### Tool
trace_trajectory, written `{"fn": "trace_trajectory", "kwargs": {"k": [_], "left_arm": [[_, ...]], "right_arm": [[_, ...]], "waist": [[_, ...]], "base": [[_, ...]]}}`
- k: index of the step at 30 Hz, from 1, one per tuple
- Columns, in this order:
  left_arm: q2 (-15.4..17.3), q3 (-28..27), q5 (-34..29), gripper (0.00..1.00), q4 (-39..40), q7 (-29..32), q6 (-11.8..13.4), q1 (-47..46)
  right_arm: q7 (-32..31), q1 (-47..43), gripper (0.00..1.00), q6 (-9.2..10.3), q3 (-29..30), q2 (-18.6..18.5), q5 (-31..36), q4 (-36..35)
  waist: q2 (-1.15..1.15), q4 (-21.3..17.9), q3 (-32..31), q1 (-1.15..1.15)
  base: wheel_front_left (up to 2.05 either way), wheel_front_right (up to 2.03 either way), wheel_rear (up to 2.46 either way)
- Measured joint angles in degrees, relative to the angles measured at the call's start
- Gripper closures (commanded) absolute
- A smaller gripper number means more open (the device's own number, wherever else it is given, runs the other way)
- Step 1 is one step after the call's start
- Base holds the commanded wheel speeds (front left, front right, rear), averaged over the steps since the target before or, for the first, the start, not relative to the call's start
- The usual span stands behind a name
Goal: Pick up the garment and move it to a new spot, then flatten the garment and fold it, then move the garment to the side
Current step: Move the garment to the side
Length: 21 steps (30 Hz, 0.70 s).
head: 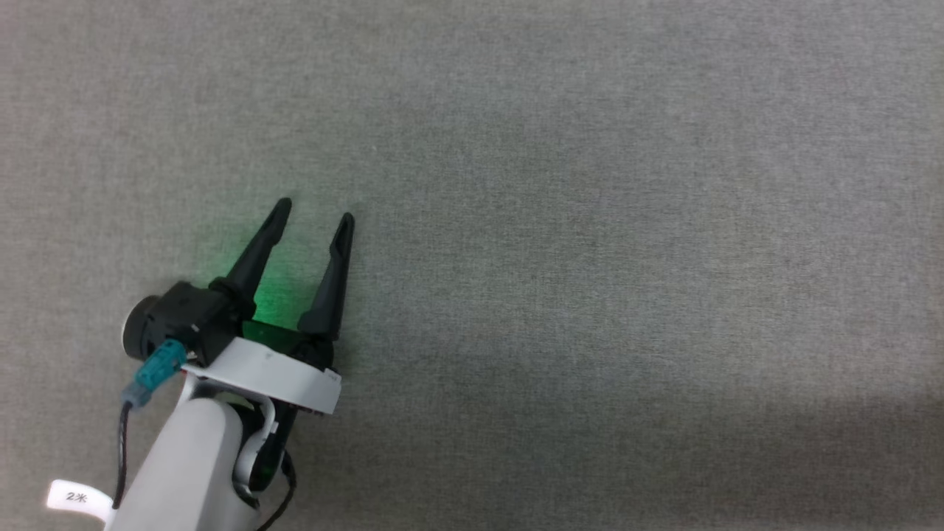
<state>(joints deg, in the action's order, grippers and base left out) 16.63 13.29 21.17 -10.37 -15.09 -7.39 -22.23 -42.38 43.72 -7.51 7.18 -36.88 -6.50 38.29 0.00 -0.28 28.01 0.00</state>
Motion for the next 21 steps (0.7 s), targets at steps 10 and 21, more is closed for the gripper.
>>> {"fn": "trace_trajectory", "kwargs": {"k": [10, 21], "left_arm": [[-0.3, 0.0, 0.5, 0.00, -1.0, 0.0, 0.0, 0.0], [-1.0, -0.4, 0.9, 0.00, -1.8, 0.0, 0.0, 2.0]], "right_arm": [[0.0, 1.5, 0.68, 0.02, 4.7, 2.2, 5.5, 1.1], [-2.0, 1.4, 0.00, 0.01, 8.1, 4.1, 10.2, -0.4]], "waist": [[0.00, 0.7, -1.3, 0.00], [0.00, 0.3, -5.8, 0.00]], "base": [[0.00, 0.00, 0.00], [0.00, 0.00, 0.00]]}}
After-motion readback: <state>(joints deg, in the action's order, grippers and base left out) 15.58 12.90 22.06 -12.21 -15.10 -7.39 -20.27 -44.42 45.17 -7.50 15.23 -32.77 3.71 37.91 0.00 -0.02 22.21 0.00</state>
